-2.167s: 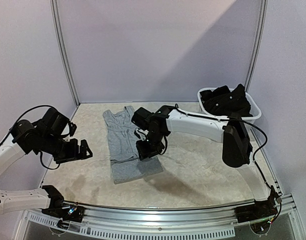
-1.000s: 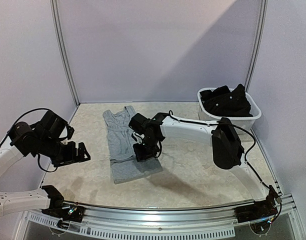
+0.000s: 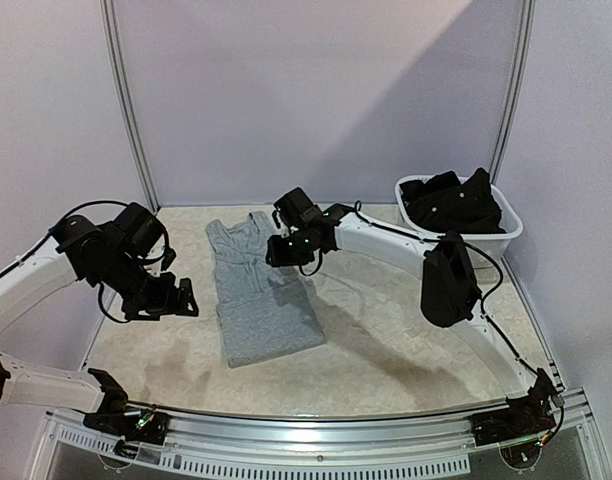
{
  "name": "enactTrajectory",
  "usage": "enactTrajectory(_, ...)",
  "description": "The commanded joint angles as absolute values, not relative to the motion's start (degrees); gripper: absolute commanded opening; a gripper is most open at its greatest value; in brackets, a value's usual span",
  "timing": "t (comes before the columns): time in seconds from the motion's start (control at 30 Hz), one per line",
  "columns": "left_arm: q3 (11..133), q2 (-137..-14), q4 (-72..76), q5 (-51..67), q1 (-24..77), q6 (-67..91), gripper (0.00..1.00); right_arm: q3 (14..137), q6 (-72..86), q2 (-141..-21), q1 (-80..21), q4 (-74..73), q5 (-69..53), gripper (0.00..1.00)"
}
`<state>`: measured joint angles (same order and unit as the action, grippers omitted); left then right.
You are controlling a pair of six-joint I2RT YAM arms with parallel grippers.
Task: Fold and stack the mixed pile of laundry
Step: Smooth out the 2/3-rectangle-folded tank top at the center of the board, then pick up the 2/3-rectangle-folded T-shirt from the center of the board.
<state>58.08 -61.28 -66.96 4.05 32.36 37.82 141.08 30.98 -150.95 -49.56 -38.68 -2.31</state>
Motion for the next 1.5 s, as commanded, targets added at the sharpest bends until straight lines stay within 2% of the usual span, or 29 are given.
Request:
enactTrajectory(0.0, 60.7, -65.4, -62.5, 6.0, 33.6, 34.3, 0.95, 141.1, 29.6, -145.6, -48.0, -38.5, 2.2, 0.46)
enactTrajectory(0.1, 61.9, -68.5, -61.2, 4.6, 36.2, 33.3, 0.95, 135.3, 27.8, -139.5, -47.3, -41.4, 2.9, 0.48)
enactTrajectory(0.23, 60.9, -70.6, -59.6, 1.9, 40.9, 33.7, 0.91, 120.2, 27.3, -129.6, -47.2, -43.1, 1.4, 0.52)
enactTrajectory(0.43, 50.1, -66.3, -50.0, 6.0, 43.3, 41.3, 0.78, 94.8, 28.1, -114.9, -47.1, -40.6, -7.7, 0.57)
enactTrajectory(0.6, 39.8, -63.9, -40.6, 12.1, 44.3, 46.1, 0.66, 83.5, 29.3, -110.6, -47.2, -37.5, -19.2, 0.60)
enactTrajectory(0.73, 35.4, -63.8, -36.5, 13.5, 45.5, 47.3, 0.63, 79.2, 30.1, -110.7, -47.2, -34.0, -25.4, 0.61)
enactTrajectory(0.93, 32.1, -67.2, -29.4, 15.2, 45.5, 48.7, 0.62, 79.3, 28.3, -114.0, -47.2, -33.4, -29.1, 0.61)
enactTrajectory(1.1, 31.9, -70.9, -27.4, 12.6, 45.5, 49.7, 0.53, 79.1, 27.4, -116.8, -47.1, -32.9, -29.4, 0.56)
enactTrajectory(1.3, 31.6, -74.0, -25.8, 12.0, 45.5, 50.4, 0.47, 79.9, 26.9, -118.6, -47.1, -32.1, -30.6, 0.55)
enactTrajectory(1.47, 32.3, -76.9, -25.7, 11.7, 45.5, 49.4, 0.42, 80.6, 26.8, -121.2, -47.2, -31.5, -32.1, 0.49)
